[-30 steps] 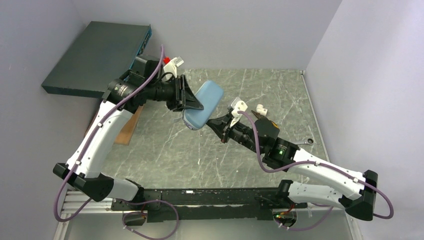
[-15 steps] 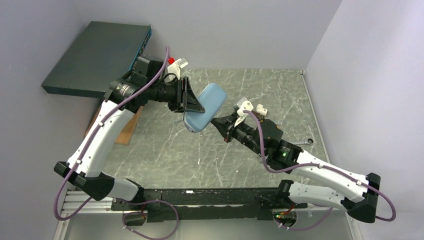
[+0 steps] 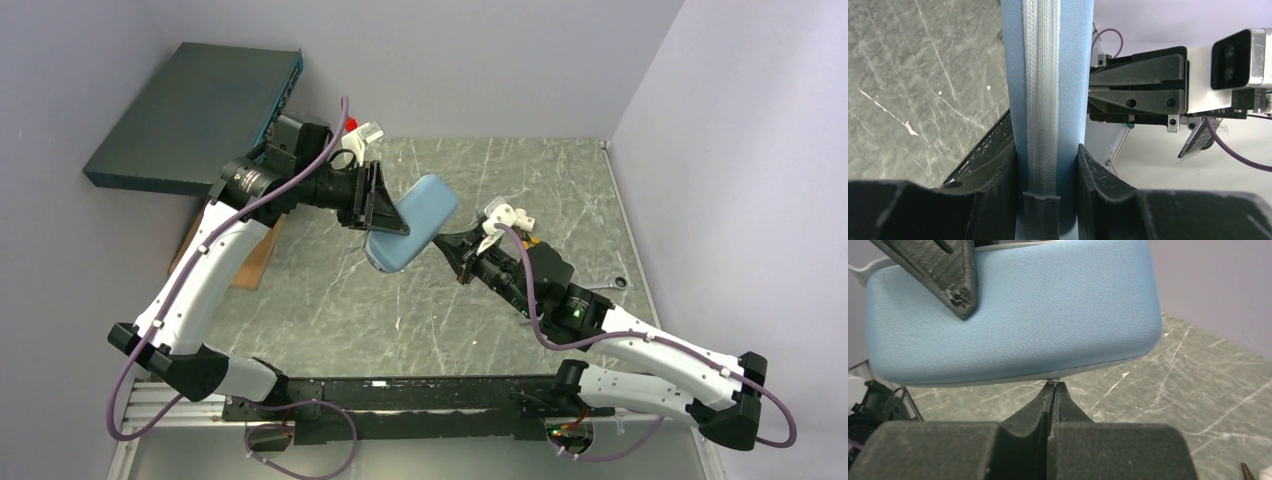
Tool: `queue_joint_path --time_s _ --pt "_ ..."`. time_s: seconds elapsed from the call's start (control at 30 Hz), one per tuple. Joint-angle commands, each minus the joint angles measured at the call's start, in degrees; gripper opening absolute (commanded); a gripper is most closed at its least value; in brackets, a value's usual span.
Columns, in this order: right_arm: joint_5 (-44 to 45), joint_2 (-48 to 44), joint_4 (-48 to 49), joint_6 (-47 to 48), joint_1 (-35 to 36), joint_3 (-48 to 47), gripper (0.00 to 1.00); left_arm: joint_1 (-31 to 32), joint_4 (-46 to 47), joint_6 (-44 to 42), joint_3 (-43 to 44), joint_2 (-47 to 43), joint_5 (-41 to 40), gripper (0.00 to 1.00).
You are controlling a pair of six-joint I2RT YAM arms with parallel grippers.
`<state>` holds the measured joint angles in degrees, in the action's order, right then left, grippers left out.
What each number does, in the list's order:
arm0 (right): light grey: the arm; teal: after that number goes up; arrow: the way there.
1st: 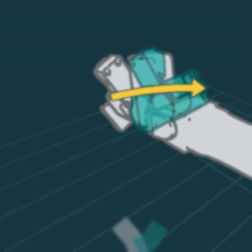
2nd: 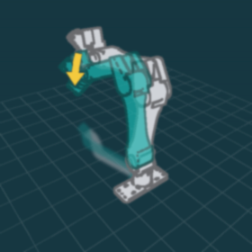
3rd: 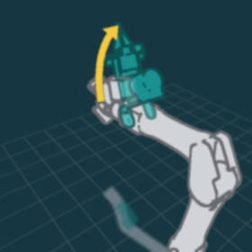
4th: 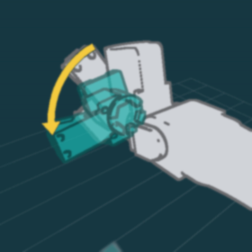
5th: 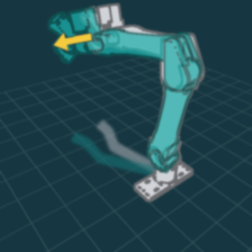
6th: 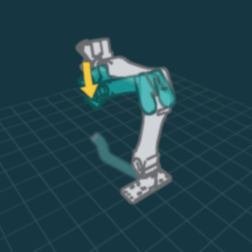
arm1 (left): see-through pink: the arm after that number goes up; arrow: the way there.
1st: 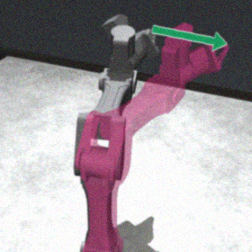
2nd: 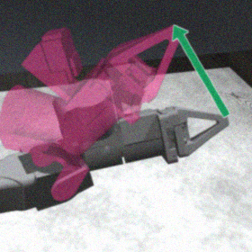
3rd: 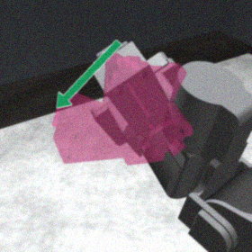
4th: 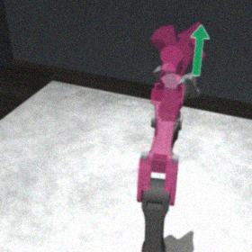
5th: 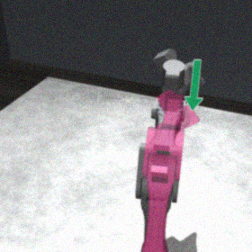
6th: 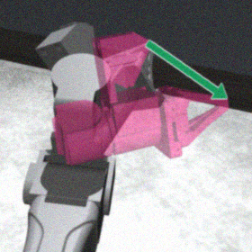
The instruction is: Open the umbrella
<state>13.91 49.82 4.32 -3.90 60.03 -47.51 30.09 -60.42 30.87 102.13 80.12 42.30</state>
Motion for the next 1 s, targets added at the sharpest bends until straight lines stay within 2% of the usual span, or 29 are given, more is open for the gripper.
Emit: queue_joint_path --time_s 0.0,0.17,0.33,0.77,0.97 --pt "4.7 -2.0 -0.3 2.6 -0.4 0.1 0.0 0.2 1.9 -2.1 0.6 -2.6 3.7 0.0" --pt "5.5 -3.2 -1.3 3.4 -0.8 0.4 0.0 0.1 1.6 -3.1 0.7 -3.0 4.8 0.0" --pt "4.9 -4.6 -2.9 9.1 -1.4 1.1 0.0 0.1 3.3 -2.0 0.6 -3.2 7.5 0.0" --pt "2.8 -5.3 -3.1 16.5 -4.1 2.8 0.0 0.3 0.0 -2.5 0.5 -4.5 7.6 0.0" --pt "-1.4 -4.7 -4.1 19.3 -7.5 1.7 0.0 1.7 -1.8 -3.4 -0.5 -5.6 6.5 0.0"
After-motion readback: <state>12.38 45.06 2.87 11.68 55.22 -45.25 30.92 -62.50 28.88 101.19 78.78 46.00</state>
